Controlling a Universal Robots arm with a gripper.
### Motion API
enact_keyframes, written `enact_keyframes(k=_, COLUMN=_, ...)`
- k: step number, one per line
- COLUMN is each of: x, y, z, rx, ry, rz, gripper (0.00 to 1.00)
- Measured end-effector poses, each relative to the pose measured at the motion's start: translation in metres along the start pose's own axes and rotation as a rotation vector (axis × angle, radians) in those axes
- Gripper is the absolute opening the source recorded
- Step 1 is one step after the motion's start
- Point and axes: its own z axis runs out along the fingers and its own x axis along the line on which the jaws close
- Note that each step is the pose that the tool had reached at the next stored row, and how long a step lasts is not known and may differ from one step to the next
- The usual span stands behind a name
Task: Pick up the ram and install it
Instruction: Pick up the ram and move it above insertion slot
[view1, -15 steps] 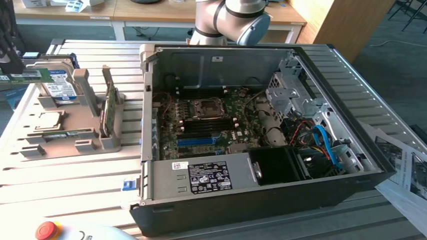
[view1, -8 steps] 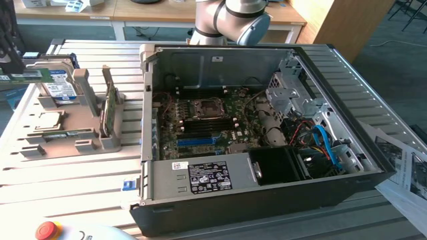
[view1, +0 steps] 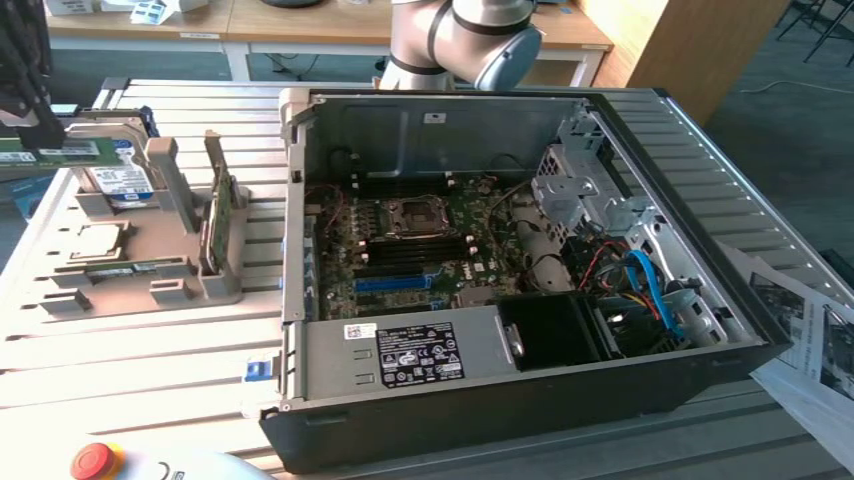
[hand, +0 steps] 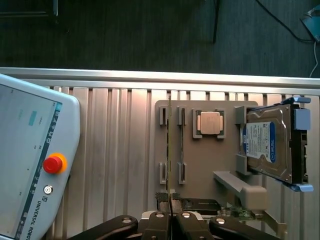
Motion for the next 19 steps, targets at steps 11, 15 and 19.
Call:
enact_keyframes(k=11, x=0.004, y=-0.0229, z=-0.001, rx=-0.0034, ry=0.0, rz=0.0, gripper=0.12)
enact_keyframes(k=15, x=0.006, y=-0.0311, z=-0.0013, rx=-0.0059, ry=0.0, rz=0.0, gripper=0.12)
enact_keyframes(k=19, x=0.007, y=-0.0399, z=-0.0017, rx=-0.0079, ry=-0.0001, rz=0.0, gripper=0.12)
